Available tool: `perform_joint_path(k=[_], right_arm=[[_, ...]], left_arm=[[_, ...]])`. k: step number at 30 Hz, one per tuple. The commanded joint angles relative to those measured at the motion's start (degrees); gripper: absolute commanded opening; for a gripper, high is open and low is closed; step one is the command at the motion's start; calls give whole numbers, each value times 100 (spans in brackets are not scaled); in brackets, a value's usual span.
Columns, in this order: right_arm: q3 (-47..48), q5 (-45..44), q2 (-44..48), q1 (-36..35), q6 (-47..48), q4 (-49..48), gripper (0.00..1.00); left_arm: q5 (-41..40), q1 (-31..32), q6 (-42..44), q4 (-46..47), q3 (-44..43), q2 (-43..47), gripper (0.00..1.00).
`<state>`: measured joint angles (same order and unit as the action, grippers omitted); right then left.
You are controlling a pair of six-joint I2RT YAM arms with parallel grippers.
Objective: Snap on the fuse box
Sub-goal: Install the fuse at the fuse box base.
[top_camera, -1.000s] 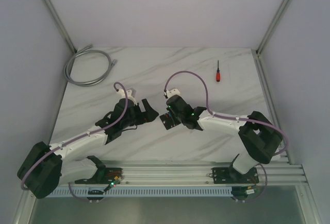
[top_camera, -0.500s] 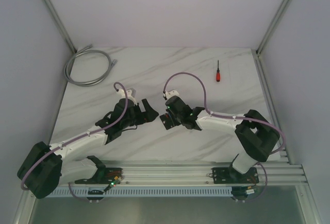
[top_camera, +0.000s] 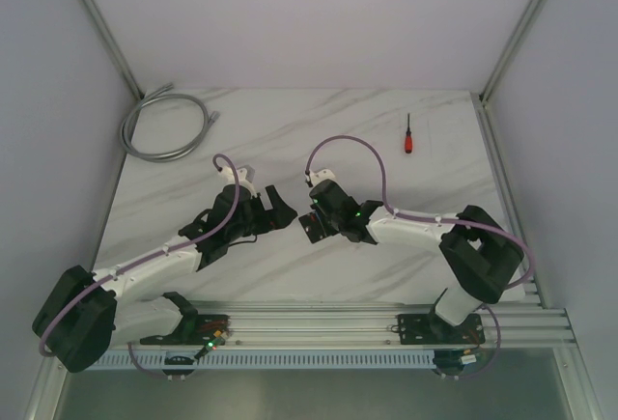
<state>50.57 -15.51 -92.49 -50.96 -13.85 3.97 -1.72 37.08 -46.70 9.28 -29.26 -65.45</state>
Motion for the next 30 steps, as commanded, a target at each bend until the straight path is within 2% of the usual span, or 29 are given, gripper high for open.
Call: perform_joint_path(k=[1, 4, 11, 30], right_arm=[[120, -162, -172, 33, -38, 214, 4], [111, -196, -152, 31, -78, 226, 10], [120, -198, -23, 25, -106, 254, 19], [289, -6, 44, 27, -92, 271, 31]], left_arm=[[48, -38, -40, -40, 25, -36, 100], [44, -34, -32, -47, 25, -46, 100], [35, -36, -34, -53, 38, -8, 100], [32, -39, -41, -54, 60, 19, 100]])
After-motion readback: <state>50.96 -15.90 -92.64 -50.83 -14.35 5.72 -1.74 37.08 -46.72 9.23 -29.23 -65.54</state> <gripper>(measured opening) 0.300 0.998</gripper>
